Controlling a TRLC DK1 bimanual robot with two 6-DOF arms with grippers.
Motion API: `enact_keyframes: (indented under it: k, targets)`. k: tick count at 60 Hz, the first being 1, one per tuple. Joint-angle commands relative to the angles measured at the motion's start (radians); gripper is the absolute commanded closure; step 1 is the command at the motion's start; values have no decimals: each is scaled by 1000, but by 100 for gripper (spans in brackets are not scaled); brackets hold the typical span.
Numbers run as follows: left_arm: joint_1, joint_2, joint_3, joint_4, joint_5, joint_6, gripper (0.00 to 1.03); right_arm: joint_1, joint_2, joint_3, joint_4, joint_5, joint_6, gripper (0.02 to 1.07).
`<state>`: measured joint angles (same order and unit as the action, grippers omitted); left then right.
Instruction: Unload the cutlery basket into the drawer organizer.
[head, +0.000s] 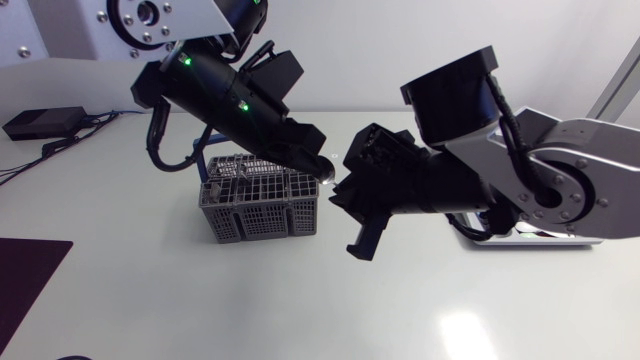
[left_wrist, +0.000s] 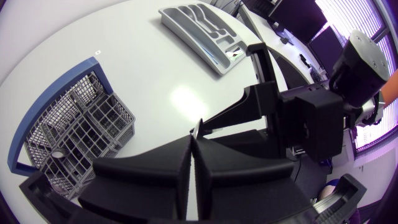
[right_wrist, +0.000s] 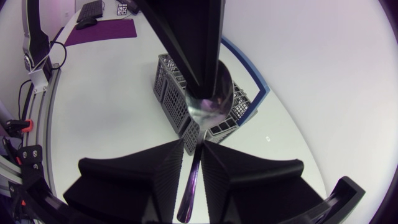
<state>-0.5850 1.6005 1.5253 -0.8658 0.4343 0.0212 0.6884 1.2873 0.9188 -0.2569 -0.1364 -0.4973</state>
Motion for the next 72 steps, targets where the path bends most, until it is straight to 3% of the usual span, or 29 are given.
enact_keyframes:
  k: [1, 7, 25, 33, 40, 47, 56, 67, 72]
  targets:
    - [-6, 12, -8, 2, 11, -18, 99, -7, 14, 8, 11, -3, 16, 93]
    - [-6, 10, -10, 2, 11, -18, 99, -7, 14, 17, 8, -3, 16, 101]
    - [-6, 4, -10, 1, 11, -18, 98, -12, 15, 26, -7, -5, 17, 101]
    - [-6, 4, 7, 1, 12, -20, 68, -10, 17, 28, -21, -17, 19, 101]
    - [-3, 1, 32, -1, 18, -21, 32, -10, 18, 31, -33, -22, 19, 101]
    - [11, -10, 58, -1, 26, -27, 14, -10, 20, 25, -44, -31, 19, 101]
    - [62, -14, 116, -25, 26, -26, 7, -39, 9, 18, -76, -77, 8, 101]
    - [140, -25, 168, -82, 17, 34, 6, -130, -9, 17, -150, -157, -49, 101]
    - [169, -25, 170, -105, -46, 85, 6, -199, -11, 20, -199, -216, -101, 101]
